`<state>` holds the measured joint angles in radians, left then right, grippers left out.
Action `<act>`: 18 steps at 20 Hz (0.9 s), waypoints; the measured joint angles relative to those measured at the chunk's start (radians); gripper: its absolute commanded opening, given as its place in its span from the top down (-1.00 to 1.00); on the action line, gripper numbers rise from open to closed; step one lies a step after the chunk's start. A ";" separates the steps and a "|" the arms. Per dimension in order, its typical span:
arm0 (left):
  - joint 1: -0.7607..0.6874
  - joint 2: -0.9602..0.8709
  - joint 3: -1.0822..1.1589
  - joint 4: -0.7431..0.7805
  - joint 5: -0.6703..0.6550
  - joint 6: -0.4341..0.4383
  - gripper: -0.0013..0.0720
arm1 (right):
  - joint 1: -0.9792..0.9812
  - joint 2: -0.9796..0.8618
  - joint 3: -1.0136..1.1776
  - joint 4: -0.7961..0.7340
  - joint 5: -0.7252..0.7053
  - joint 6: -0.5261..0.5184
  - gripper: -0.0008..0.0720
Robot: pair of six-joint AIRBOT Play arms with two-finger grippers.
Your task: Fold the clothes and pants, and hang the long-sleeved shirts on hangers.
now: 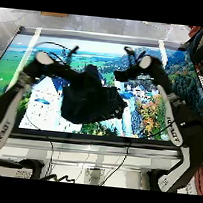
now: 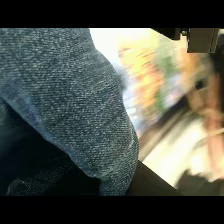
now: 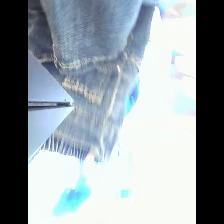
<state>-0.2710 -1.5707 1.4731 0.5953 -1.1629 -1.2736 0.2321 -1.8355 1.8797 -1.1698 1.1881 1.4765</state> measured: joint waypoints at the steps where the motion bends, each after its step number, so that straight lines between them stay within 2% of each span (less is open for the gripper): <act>1: -0.034 -0.027 0.000 -0.050 0.048 -0.002 0.55 | -0.031 0.012 0.000 0.000 0.006 0.000 0.83; 2: -0.065 -0.051 0.000 -0.093 0.090 -0.002 -0.06 | -0.056 0.021 0.000 -0.002 0.013 0.000 0.82; 3: -0.092 -0.069 0.000 -0.138 0.119 -0.003 -0.54 | -0.080 0.029 0.000 -0.006 0.015 0.000 0.83; 4: -0.118 -0.084 0.000 -0.184 0.140 -0.003 -0.65 | -0.102 0.036 0.000 -0.006 0.016 0.000 0.83; 7: -0.169 -0.107 0.002 -0.308 0.171 0.027 -0.64 | -0.156 0.047 0.000 -0.005 0.024 0.000 0.83; 8: -0.177 -0.111 0.002 -0.356 0.172 0.061 -0.57 | -0.173 0.049 0.001 -0.008 0.026 0.000 0.83; 9: -0.180 -0.113 0.002 -0.394 0.171 0.101 -0.32 | -0.188 0.050 0.001 -0.010 0.037 -0.006 0.83; 11: -0.169 -0.114 0.002 -0.441 0.169 0.183 0.32 | -0.216 0.052 0.001 -0.010 0.062 -0.049 0.83; 12: -0.157 -0.115 0.002 -0.446 0.168 0.221 0.85 | -0.232 0.053 0.001 -0.010 0.081 -0.078 0.83; 15: -0.112 -0.115 0.002 -0.381 0.167 0.312 0.91 | -0.293 0.053 -0.010 0.022 0.138 -0.200 0.83; 18: -0.088 -0.116 0.002 -0.209 0.164 0.351 0.92 | -0.378 0.053 -0.088 0.208 0.209 -0.361 0.83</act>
<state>-0.3588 -1.6863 1.4750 0.3859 -0.9985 -0.9230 -0.1455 -1.7821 1.7920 -0.9615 1.3975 1.1152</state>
